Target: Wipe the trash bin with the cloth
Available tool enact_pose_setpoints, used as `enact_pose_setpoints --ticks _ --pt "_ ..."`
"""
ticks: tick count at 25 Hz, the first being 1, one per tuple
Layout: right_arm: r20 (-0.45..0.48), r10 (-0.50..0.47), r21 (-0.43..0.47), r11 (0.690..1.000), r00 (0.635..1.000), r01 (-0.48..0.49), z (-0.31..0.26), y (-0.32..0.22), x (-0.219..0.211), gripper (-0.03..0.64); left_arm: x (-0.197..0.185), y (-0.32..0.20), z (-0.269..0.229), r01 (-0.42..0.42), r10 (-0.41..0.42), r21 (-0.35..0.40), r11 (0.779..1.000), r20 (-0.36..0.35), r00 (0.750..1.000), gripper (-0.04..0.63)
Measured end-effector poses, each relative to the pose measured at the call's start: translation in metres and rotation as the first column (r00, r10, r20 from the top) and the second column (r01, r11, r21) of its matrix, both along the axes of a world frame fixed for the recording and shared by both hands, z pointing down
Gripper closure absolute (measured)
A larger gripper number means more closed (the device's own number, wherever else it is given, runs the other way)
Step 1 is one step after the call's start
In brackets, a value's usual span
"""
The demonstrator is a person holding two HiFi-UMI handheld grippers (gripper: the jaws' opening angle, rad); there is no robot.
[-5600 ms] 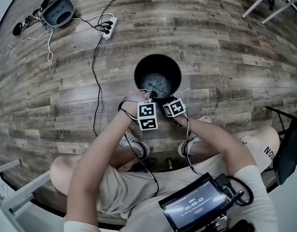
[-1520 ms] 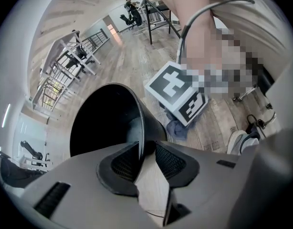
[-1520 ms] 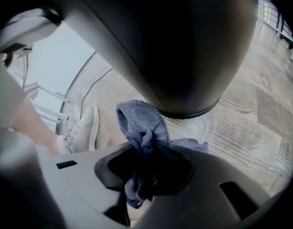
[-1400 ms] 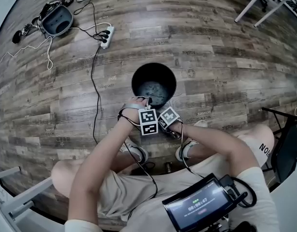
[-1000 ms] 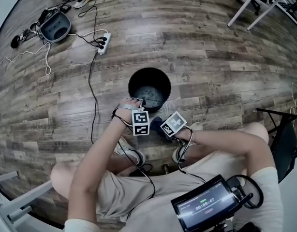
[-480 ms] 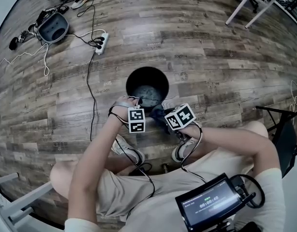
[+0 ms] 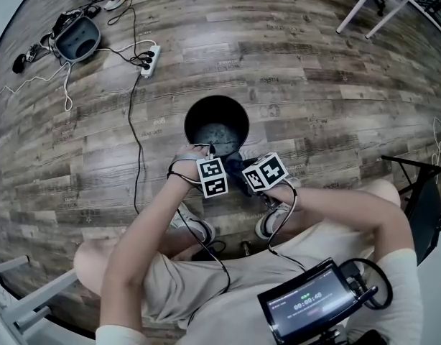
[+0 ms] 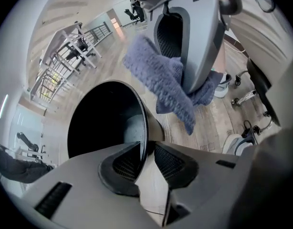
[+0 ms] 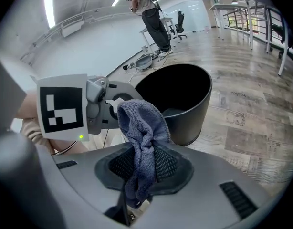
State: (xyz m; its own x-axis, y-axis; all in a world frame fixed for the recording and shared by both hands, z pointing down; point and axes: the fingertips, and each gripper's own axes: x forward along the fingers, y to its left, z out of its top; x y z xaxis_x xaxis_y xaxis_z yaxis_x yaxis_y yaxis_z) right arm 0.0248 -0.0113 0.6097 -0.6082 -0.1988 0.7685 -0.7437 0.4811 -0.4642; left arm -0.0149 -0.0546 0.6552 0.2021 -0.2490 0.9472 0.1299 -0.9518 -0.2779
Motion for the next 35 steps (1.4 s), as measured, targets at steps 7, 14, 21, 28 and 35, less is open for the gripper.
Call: enact_pose_setpoints --ticks 7,14,21,28,35 --pt "-0.040 0.006 0.048 0.999 0.999 -0.005 0.015 -0.022 0.001 0.537 0.009 0.005 0.001 0.058 -0.058 0.033 0.998 -0.012 0.998 0.491" --pt "-0.014 -0.002 0.050 0.999 1.000 0.002 0.039 -0.030 -0.006 0.537 0.011 0.006 0.000 0.039 -0.038 0.073 0.997 -0.016 0.999 0.491" --pt "-0.017 0.005 0.028 1.000 1.000 -0.004 0.078 -0.028 -0.016 0.537 0.011 0.005 0.000 0.016 -0.015 0.097 0.995 -0.003 1.000 0.491" --pt "-0.011 0.070 0.019 0.997 0.998 -0.069 0.126 -0.029 -0.031 0.537 0.011 0.006 0.002 0.008 -0.011 0.103 0.995 0.028 1.000 0.491" --pt "-0.009 0.151 -0.038 0.988 0.988 -0.152 0.171 -0.029 -0.041 0.537 0.011 0.005 0.001 -0.003 0.000 0.116 0.993 0.027 1.000 0.489"
